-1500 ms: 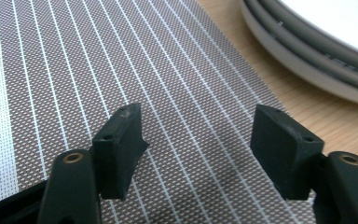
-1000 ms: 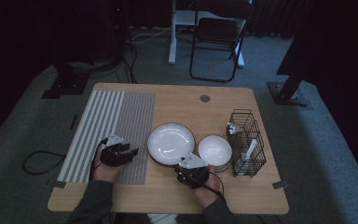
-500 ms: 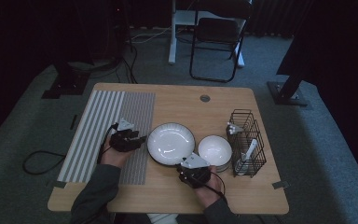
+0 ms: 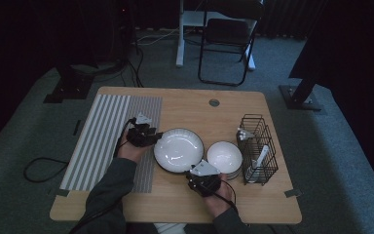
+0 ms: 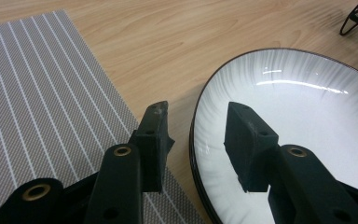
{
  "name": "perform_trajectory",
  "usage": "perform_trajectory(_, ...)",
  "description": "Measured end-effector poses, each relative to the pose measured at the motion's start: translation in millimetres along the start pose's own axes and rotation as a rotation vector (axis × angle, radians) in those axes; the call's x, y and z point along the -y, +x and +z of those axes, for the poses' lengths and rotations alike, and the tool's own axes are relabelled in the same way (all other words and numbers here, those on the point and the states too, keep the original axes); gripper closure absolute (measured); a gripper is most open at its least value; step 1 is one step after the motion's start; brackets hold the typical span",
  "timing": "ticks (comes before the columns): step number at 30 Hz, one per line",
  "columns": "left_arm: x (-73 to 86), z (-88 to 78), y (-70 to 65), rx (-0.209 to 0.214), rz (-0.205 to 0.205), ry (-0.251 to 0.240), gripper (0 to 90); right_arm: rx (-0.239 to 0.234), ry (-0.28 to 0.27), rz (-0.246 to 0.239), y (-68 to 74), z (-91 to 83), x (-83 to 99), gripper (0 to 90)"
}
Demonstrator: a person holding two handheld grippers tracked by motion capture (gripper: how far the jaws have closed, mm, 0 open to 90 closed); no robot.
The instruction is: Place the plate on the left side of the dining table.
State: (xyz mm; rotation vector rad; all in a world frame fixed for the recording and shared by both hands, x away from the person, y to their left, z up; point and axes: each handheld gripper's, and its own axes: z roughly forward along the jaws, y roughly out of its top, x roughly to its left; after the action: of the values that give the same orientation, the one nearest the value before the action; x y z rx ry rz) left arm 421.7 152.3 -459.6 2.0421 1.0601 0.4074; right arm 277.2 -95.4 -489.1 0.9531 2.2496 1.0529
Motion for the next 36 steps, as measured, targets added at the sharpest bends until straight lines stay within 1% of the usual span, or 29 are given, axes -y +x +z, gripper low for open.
perform_trajectory(4, -4.3, 7.3, 0.3, -0.021, 0.029, 0.015, 63.2, 0.006, -0.005, 0.013, -0.4, 0.1, 1.1, 67.2)
perform_trajectory(7, -7.9, 13.6, 0.2, -0.023, 0.046, 0.022, 66.0, 0.01, -0.007, 0.021, -0.1, 0.0, 1.7, 68.4)
perform_trajectory(15, -17.3, 27.7, -3.1, 0.0, 0.069, 0.037, 70.4, 0.024, -0.008, 0.037, -0.1, 0.0, 2.9, 72.0)
perform_trajectory(19, -19.2, 32.6, -4.5, 0.015, 0.09, 0.031, 77.1, 0.026, -0.006, 0.045, -0.1, -0.1, 3.2, 73.8)
perform_trajectory(22, -19.7, 36.7, -4.4, 0.023, 0.085, 0.037, 80.3, 0.028, -0.008, 0.043, -0.8, -0.1, 3.2, 73.9)
perform_trajectory(28, -18.7, 42.9, -1.0, 0.02, 0.06, 0.041, 79.9, 0.032, -0.008, 0.045, -1.9, -0.1, 3.3, 74.3)
perform_trajectory(29, -18.4, 43.6, -0.3, 0.029, 0.052, 0.04, 79.4, 0.031, -0.008, 0.046, -1.9, 0.0, 3.2, 74.3)
perform_trajectory(32, -17.9, 45.3, -0.2, 0.038, 0.05, 0.05, 79.6, 0.032, -0.006, 0.045, -2.1, 0.6, 3.2, 74.4)
perform_trajectory(34, -17.3, 47.0, -0.8, 0.051, 0.051, 0.059, 80.4, 0.034, -0.005, 0.045, -2.1, 0.8, 3.1, 75.1)
perform_trajectory(35, -17.1, 47.5, -1.0, 0.048, 0.051, 0.062, 80.3, 0.034, -0.005, 0.044, -2.2, 1.0, 3.1, 75.4)
perform_trajectory(36, -17.1, 47.5, -0.5, 0.053, 0.044, 0.062, 80.2, 0.036, -0.004, 0.045, -2.3, 0.9, 3.0, 75.8)
